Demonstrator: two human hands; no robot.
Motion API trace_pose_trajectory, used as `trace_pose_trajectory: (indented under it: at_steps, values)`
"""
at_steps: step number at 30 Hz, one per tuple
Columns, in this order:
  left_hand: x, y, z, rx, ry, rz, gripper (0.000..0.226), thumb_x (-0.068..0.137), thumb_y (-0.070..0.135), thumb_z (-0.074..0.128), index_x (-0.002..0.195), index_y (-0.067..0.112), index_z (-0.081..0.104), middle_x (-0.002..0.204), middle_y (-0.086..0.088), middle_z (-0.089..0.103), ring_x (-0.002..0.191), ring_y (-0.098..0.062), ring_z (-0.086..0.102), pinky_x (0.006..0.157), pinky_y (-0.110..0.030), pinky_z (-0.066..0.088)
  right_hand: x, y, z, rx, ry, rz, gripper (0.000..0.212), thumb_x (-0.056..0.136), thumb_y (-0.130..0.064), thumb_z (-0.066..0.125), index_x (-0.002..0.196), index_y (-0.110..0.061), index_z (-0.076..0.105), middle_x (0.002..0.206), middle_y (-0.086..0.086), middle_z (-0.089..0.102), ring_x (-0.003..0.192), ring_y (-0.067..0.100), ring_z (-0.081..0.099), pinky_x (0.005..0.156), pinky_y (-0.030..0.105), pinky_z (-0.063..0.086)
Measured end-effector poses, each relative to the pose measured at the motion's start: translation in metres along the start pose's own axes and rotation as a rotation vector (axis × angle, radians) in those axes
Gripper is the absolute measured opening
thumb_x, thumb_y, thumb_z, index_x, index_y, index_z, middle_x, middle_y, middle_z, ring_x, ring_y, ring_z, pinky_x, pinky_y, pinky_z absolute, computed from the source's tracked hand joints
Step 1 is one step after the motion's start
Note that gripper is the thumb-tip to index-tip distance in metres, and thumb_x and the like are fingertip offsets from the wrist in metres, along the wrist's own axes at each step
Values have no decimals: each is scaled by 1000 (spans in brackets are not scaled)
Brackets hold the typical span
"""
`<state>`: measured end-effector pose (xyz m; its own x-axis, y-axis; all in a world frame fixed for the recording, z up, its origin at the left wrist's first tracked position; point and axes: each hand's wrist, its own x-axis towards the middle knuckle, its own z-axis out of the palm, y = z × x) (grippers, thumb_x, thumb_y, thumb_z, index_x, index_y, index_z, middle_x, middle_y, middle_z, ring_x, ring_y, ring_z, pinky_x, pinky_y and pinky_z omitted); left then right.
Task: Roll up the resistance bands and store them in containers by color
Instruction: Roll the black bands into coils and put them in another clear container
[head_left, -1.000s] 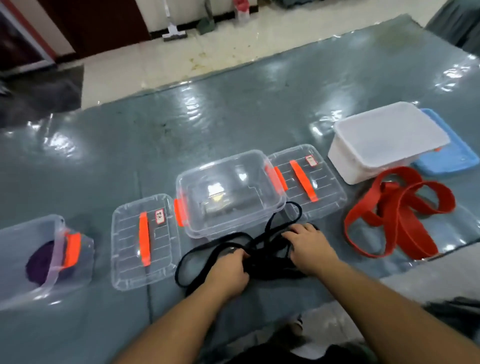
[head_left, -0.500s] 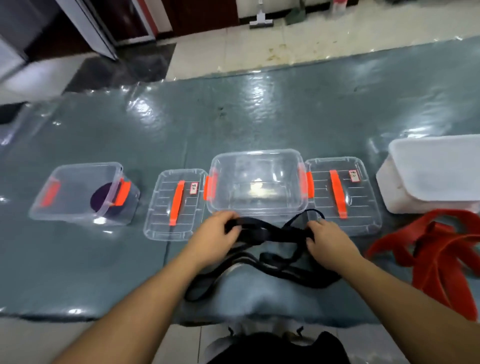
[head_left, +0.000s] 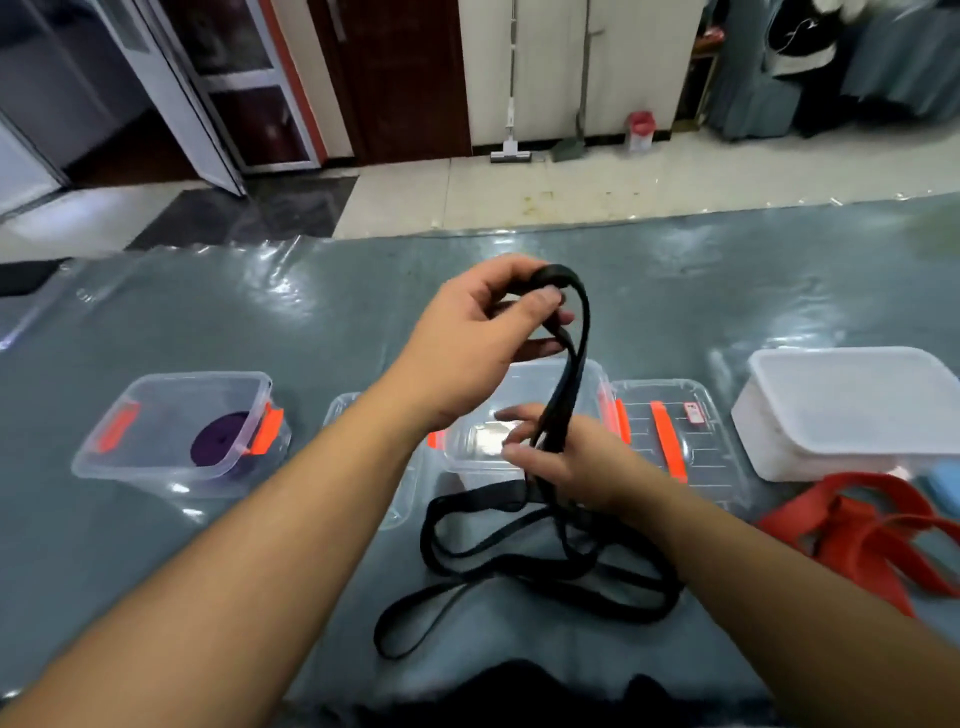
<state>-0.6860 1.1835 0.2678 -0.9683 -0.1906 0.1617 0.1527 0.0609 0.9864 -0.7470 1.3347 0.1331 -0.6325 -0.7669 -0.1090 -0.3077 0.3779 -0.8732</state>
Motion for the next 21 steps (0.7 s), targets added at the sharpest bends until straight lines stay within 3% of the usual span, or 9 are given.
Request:
trace_pose_trajectory:
  at_steps: [1, 3, 7, 9, 12, 14, 17, 19, 21]
  values:
    - [1, 4, -2, -40, 4, 5, 14, 102, 4, 58, 107, 12, 68, 97, -8, 71, 95, -16, 73, 84, -35, 62, 1, -9, -1, 44, 15, 0, 23, 90, -56, 62, 106, -41, 71, 94, -8, 77, 82, 3, 72, 74, 19, 56]
    - [2, 3, -11, -98, 28, -16, 15, 102, 9, 60, 108, 17, 70, 101, -4, 73, 97, -15, 73, 85, -32, 61, 3, -27, -3, 137, 57, 15, 25, 101, -42, 58, 86, -27, 71, 81, -3, 77, 68, 12, 70, 58, 30, 57]
    - [-8, -30, -36, -45, 81, -252, 23, 109, 18, 49, 116, 20, 71, 120, -7, 75, 110, -24, 71, 89, -32, 60, 6, -58, -19, 217, 185, 36, 33, 103, -36, 59, 78, -15, 67, 74, 4, 75, 61, 33, 70, 48, 36, 54]
    - [-22, -56, -43, -38, 35, -388, 35, 104, 6, 42, 122, 18, 70, 120, -4, 77, 118, -24, 69, 90, -32, 59, 7, -72, -29, 183, 193, 40, 40, 103, -41, 57, 78, -12, 67, 74, 8, 75, 63, 47, 68, 50, 37, 54]
    - [-49, -83, -39, 23, -214, -406, 57, 93, -16, 46, 139, 16, 57, 133, 7, 69, 127, -1, 61, 101, -20, 50, 11, -90, -32, 149, 174, 42, 43, 104, -41, 56, 77, -8, 67, 70, 8, 74, 50, 37, 64, 47, 34, 52]
    - [-62, -94, -28, 51, -294, -368, 51, 93, -14, 61, 136, 12, 56, 136, 1, 66, 130, -2, 59, 109, -20, 45, 13, -100, -25, 107, 141, 61, 44, 103, -40, 57, 79, -5, 66, 71, 11, 75, 49, 32, 64, 48, 37, 54]
    - [-71, -106, -15, 70, -181, -355, 10, 99, 4, 66, 108, 4, 62, 117, -20, 73, 107, -4, 72, 92, -16, 51, 12, -105, -10, -52, 107, 83, 47, 100, -48, 57, 81, -7, 68, 70, 9, 76, 47, 21, 67, 56, 35, 58]
    - [-75, -112, -16, 54, -83, -402, 14, 103, 7, 60, 112, -2, 62, 107, -15, 76, 89, -1, 74, 82, -15, 50, 13, -103, -1, -115, 110, 66, 44, 98, -51, 60, 80, -12, 69, 67, 2, 75, 52, 13, 65, 59, 28, 53]
    - [-80, -113, -23, 59, -75, -448, 14, 105, 9, 56, 115, 2, 63, 101, -7, 78, 85, -4, 71, 83, -21, 49, 13, -99, 6, -71, 63, 72, 44, 93, -56, 64, 81, -14, 67, 62, -4, 67, 54, 7, 60, 55, 22, 47]
